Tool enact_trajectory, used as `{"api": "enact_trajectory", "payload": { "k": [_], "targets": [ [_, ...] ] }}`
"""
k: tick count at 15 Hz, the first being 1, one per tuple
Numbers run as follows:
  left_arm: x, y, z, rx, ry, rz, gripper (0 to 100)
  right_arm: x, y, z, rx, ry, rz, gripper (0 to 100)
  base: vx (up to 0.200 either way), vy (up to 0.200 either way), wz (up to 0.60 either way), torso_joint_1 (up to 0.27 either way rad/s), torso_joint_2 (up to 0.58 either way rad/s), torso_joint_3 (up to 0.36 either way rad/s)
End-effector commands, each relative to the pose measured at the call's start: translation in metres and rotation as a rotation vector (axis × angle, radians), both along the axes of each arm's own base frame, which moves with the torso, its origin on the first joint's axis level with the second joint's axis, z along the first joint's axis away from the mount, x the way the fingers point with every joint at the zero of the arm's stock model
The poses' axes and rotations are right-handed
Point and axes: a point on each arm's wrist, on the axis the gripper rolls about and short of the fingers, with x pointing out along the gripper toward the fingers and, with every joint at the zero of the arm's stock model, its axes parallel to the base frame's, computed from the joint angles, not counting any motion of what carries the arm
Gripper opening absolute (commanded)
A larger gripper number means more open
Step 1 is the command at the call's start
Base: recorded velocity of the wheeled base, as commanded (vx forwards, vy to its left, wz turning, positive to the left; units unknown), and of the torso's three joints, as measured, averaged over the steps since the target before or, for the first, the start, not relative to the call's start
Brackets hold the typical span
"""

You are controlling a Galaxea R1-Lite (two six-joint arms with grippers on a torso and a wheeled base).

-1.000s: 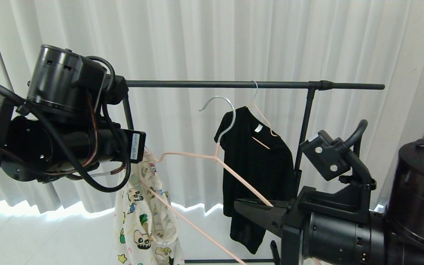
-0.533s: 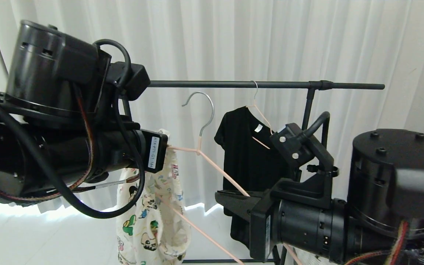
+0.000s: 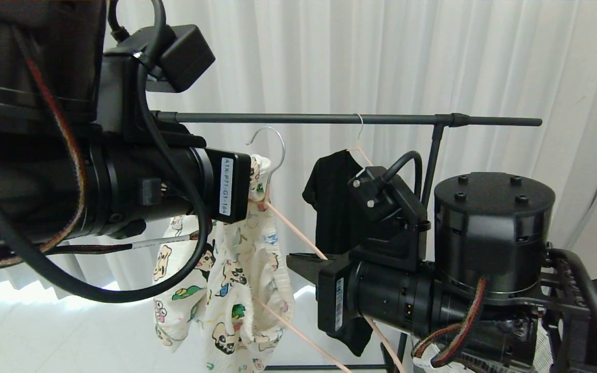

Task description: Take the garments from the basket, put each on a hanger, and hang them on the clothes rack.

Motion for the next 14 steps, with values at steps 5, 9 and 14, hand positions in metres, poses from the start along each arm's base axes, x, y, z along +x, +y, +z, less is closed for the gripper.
{"api": "enact_trajectory", "payload": {
  "k": [5, 9, 14],
  "targets": [
    [0.006, 0.009, -0.005, 0.061, -0.015, 0.016, 0, 0.002, -0.005, 0.004, 0.008, -0.013, -0.042, 0, 0.000, 0.000, 0.00, 0.000, 0.00, 0.000],
    [0.004, 0.021, -0.001, 0.116, -0.061, 0.028, 100, 0.006, -0.004, 0.005, 0.057, -0.055, -0.119, 0, 0.000, 0.000, 0.00, 0.000, 0.00, 0.000],
    [0.006, 0.062, -0.003, 0.191, -0.089, 0.151, 100, 0.020, -0.018, 0.006, 0.100, -0.134, -0.210, 0, 0.000, 0.000, 0.00, 0.000, 0.00, 0.000]
  ]
}}
